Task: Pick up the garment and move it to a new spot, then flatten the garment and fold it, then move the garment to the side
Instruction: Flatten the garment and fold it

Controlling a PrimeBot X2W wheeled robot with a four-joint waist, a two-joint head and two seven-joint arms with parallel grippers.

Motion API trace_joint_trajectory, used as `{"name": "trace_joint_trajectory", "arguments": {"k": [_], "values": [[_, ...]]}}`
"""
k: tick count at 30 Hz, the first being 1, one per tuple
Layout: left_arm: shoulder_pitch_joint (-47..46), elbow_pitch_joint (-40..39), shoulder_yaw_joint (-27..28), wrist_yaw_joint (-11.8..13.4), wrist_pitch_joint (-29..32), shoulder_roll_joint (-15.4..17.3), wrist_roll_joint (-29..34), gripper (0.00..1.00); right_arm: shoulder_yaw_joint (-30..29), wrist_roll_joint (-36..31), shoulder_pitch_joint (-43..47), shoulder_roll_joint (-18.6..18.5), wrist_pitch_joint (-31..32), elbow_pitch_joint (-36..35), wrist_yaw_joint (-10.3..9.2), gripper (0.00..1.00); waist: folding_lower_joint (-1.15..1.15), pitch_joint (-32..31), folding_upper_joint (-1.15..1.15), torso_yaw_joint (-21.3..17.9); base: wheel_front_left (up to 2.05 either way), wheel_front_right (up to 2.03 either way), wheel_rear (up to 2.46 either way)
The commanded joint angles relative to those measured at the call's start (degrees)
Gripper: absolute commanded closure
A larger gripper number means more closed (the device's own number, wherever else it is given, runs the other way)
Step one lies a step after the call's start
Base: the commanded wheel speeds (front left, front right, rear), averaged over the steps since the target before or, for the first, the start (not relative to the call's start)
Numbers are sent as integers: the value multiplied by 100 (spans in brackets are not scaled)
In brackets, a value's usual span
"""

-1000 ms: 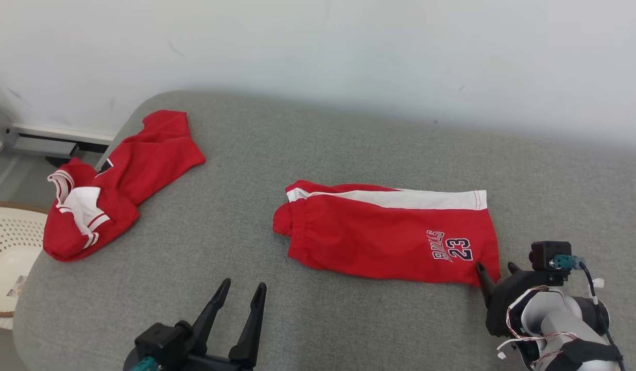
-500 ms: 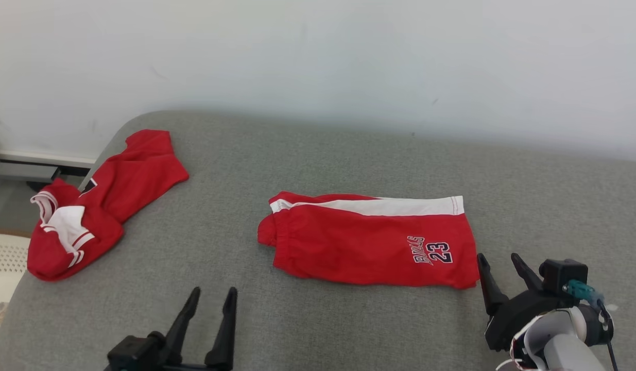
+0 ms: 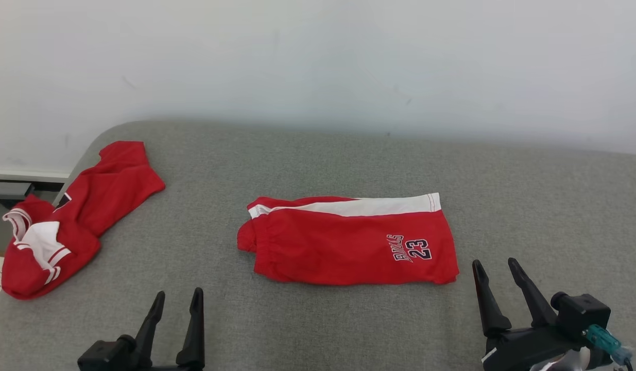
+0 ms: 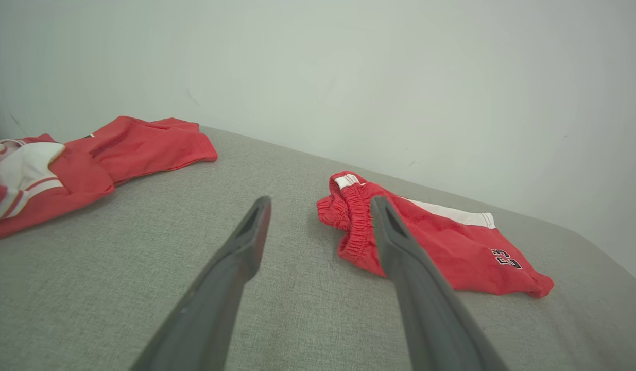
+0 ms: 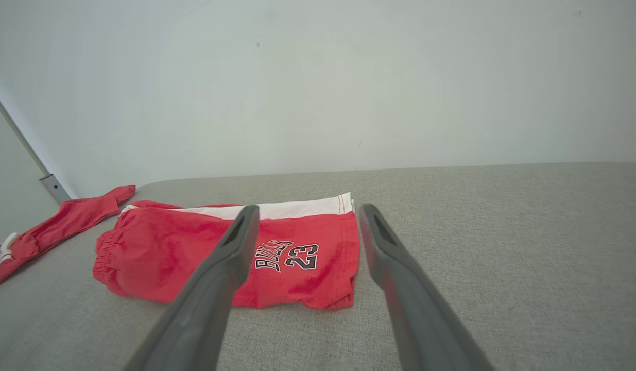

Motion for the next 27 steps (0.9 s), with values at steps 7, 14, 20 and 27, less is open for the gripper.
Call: {"name": "trace_joint_trajectory", "arguments": {"k": [7,14,20,27], "values": [[155,38,176,75,-38,208,-29,0,-4,116,185,-21,-244,-172,-2,0,0,23,0,-146,0,0,0],[226,62,182,26,-2,370,-34,0,-74,47,275,-18,-275,48,-2,0,0,54,0,-160,0,0,0],[154,10,115,27,-10,420,62,0,-79,176,157,-19,-257,150,-2,0,0,103,0,-138,0,0,0],[102,-21,105,47,-30,425,83,0,-35,122,94,-20,-241,205,-2,0,0,137,0,-143,0,0,0]]}}
